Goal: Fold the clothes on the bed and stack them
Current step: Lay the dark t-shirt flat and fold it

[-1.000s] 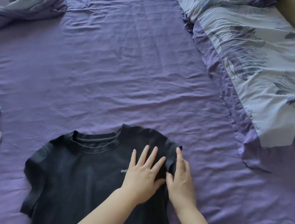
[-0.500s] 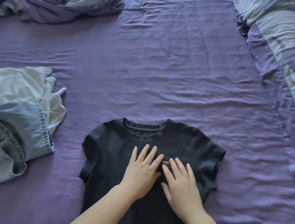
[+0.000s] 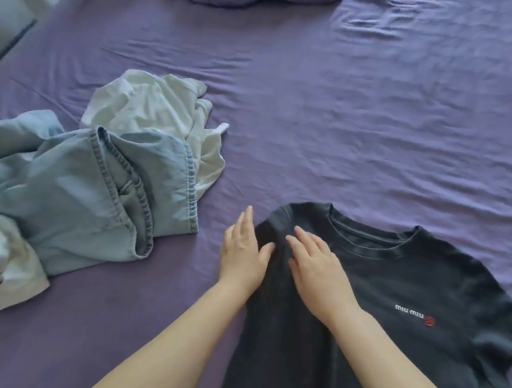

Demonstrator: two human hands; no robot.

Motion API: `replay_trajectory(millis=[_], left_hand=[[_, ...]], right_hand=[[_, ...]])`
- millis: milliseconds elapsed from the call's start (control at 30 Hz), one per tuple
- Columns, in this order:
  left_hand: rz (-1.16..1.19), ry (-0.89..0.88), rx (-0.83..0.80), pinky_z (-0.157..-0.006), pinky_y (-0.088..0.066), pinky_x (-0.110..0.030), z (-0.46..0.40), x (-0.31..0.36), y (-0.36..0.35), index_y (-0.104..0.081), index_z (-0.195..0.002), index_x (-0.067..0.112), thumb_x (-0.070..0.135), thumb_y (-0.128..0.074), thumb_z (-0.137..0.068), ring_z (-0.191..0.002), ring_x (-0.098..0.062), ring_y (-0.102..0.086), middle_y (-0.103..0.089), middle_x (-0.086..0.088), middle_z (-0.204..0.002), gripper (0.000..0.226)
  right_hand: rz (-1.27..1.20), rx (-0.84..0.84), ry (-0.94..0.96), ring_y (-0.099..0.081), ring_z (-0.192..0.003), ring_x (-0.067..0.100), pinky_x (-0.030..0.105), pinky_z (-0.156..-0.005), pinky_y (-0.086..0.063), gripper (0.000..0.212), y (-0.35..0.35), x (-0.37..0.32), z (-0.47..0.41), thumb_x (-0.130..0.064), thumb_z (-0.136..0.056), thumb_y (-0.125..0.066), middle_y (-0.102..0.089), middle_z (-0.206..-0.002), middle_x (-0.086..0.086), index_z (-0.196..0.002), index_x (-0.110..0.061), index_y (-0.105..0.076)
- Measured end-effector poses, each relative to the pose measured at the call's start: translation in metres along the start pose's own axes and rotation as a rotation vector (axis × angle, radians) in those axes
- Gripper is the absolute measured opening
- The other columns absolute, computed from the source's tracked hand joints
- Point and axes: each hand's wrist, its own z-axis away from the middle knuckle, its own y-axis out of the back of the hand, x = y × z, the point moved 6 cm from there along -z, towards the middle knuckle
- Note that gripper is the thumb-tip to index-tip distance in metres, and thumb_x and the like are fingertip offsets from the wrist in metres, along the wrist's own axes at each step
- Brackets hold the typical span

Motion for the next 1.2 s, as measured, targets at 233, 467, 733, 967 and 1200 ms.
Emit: replay_trajectory(millis=[233,467,733,967,1200], left_hand=[[0.073,-0.055,-0.085,-0.086,-0.040,-0.031,-0.029,0.012,0.018,-0.064,-0.092,0.016,0.031,-0.068,-0.078,-0.099,-0.026,-0.049,-0.059,-0.005,-0.095,0.021],[0.162,-0.116,-0.176,-0.069,-0.035,-0.034,-0.027,0.025,0.021,-0.036,-0.088,0.013,0.016,-0.052,-0.094,-0.085,-0.032,-0.054,-0.058,-0.012,-0.088,0.017],[0.585,0.464,-0.499,-0.080,-0.050,-0.030,-0.024,-0.017,0.012,-0.058,-0.120,0.002,0.055,-0.080,-0.059,-0.102,-0.023,-0.063,-0.064,-0.016,-0.118,0.083],[0.281,0.206,-0.461,-0.078,-0.048,-0.033,-0.017,-0.017,0.010,-0.046,-0.119,0.007,0.018,-0.073,-0.070,-0.104,-0.026,-0.057,-0.058,-0.009,-0.114,0.058],[-0.138,0.024,0.063,-0.089,-0.040,-0.039,-0.012,-0.008,0.052,-0.048,-0.124,0.018,0.020,-0.060,-0.086,-0.113,-0.029,-0.049,-0.053,-0.007,-0.121,0.040]], right_hand=[[-0.070,-0.121,-0.098,-0.021,-0.139,0.022,0.042,-0.107,-0.033,0.056,0.001,-0.006,-0.025,-0.024,-0.096,-0.046,-0.017,-0.156,0.004,-0.147,-0.016,-0.024],[-0.169,-0.075,-0.178,-0.021,-0.141,0.018,0.034,-0.114,-0.024,0.064,0.002,-0.011,0.005,-0.037,-0.094,-0.048,-0.023,-0.154,0.004,-0.148,-0.018,-0.019],[0.044,-0.170,-0.224,-0.022,-0.142,0.024,0.039,-0.114,-0.014,0.078,-0.028,-0.018,0.036,-0.060,-0.084,-0.014,-0.029,-0.152,0.011,-0.146,-0.016,-0.028],[0.117,-0.187,-0.240,-0.013,-0.144,0.029,0.047,-0.115,-0.011,0.069,-0.036,-0.023,0.040,-0.050,-0.092,-0.043,-0.019,-0.155,0.015,-0.148,-0.017,-0.021],[0.252,-0.141,-0.312,-0.048,-0.126,0.035,0.056,-0.098,-0.041,0.076,-0.038,-0.023,0.062,-0.053,-0.070,-0.071,-0.052,-0.135,0.017,-0.133,-0.016,-0.051]])
